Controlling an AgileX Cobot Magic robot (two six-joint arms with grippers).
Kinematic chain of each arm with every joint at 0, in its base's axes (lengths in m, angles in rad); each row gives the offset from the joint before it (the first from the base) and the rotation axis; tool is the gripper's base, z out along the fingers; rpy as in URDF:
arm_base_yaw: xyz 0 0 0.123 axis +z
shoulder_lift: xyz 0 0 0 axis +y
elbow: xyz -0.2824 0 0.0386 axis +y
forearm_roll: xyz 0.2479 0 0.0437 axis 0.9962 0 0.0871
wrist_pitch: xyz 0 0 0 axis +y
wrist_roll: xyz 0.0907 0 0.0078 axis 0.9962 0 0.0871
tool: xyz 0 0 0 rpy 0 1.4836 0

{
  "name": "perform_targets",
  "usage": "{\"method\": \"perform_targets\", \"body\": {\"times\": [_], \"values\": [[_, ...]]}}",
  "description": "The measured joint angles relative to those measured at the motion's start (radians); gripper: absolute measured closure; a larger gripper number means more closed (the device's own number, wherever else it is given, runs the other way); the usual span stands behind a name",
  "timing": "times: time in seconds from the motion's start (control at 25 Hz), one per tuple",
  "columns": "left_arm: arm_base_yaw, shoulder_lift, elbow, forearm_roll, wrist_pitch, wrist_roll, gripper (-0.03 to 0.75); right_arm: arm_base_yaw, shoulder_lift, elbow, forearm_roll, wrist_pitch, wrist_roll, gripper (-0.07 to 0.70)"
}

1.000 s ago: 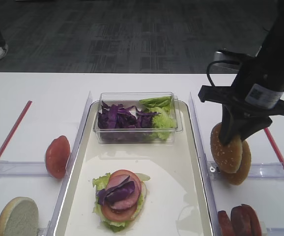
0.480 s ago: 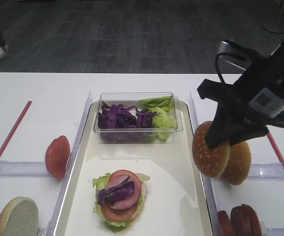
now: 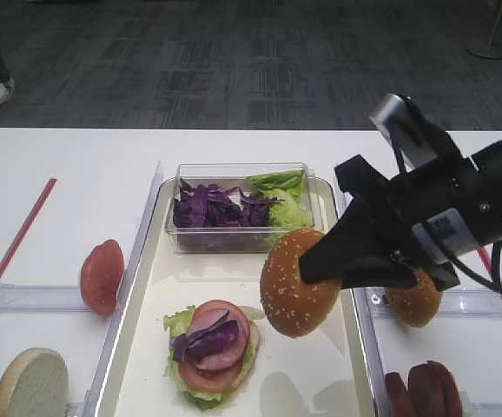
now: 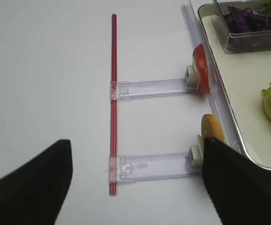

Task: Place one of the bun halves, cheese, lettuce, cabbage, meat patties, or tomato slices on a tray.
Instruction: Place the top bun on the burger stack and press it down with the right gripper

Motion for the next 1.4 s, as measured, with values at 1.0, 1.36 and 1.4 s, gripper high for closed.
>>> {"method": "perform_targets", "body": {"times": [1.0, 1.36, 1.4], "values": [[0.0, 0.0, 0.0, 0.0, 0.0, 0.0, 0.176, 0.042, 0.203, 0.076, 0.4, 0.134, -0.406, 0.463], [0.0, 0.0, 0.0, 0.0, 0.0, 0.0, 0.176, 0.145, 0.313, 0.076, 0.518, 0.134, -0.509, 0.463], [0.0, 0.0, 0.0, 0.0, 0.0, 0.0, 0.176, 0.149, 0.324, 0.076, 0.526, 0.133, -0.517, 0.463]]}}
